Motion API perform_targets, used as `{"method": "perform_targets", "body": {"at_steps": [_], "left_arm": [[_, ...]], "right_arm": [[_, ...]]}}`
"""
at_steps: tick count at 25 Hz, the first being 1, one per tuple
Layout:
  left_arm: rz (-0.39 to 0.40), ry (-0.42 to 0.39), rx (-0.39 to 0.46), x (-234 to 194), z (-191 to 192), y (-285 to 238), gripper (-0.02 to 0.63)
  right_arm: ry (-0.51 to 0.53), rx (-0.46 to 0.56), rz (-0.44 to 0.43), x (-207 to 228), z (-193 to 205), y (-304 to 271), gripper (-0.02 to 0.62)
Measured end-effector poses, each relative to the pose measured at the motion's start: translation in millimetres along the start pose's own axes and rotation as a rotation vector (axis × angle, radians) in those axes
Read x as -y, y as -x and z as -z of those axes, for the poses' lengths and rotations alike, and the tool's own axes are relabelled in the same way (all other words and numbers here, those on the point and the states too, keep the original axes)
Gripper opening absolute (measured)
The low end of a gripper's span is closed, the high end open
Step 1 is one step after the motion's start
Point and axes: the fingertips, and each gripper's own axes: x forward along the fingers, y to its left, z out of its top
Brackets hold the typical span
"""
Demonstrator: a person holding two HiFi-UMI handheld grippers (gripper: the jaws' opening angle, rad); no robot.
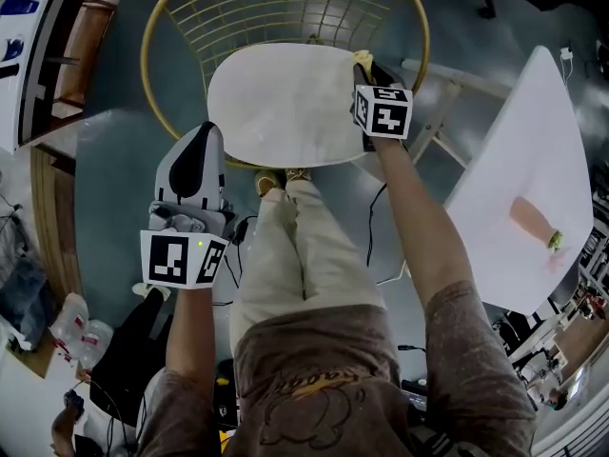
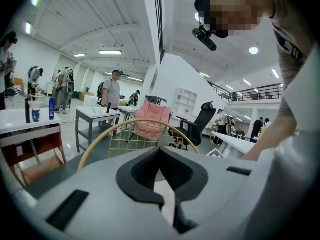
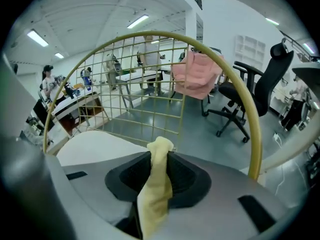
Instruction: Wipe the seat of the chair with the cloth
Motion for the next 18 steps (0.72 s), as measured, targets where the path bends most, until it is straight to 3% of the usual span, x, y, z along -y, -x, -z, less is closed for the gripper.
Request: {"method": "perform_targets", "body": {"at_steps": [8,18], "left_arm": [[-0.010,0.013,-0.005,-6.5,1.2,-4.4,0.003],[-0.019,0.023,-0.022,-10.5,11.2,-5.0,0.003]], "right_arm": [[-0.012,-0.026,0.067,17.4,7.3,-10.5,0.113],[-0.007,-0.027,0.009,10.1,11.6,-22.5,0.114]]}}
